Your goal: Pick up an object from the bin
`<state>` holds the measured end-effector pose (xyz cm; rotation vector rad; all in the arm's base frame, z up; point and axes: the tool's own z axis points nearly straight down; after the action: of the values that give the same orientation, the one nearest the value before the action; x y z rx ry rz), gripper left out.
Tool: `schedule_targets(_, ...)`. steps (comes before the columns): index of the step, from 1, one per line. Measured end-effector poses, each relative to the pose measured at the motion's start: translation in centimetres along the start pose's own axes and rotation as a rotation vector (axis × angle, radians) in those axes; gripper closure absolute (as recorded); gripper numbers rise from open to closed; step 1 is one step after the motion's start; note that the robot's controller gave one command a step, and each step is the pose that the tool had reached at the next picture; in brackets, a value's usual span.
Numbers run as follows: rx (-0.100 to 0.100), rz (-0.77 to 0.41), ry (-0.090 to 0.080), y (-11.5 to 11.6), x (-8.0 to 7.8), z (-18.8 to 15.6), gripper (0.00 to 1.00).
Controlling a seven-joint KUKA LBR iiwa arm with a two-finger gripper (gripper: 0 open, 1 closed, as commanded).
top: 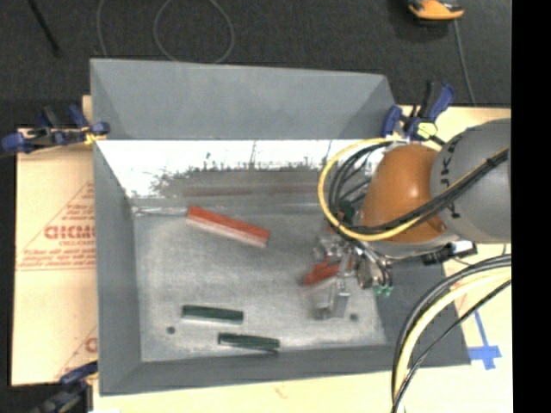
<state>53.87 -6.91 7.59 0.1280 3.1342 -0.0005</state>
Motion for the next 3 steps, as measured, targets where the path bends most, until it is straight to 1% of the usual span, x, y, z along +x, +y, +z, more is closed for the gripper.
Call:
schedule_targets(1,0.001,-0.002,-0.004,0.1,-0.1,-0.5,1.00)
schedule_targets(2,-0.001,-0.017,0.005,2.9,5.8,-3.9,1.00)
schedule_targets(3,0.004,0.007,-0.008,-4.8,4.2,-16.2,1.00)
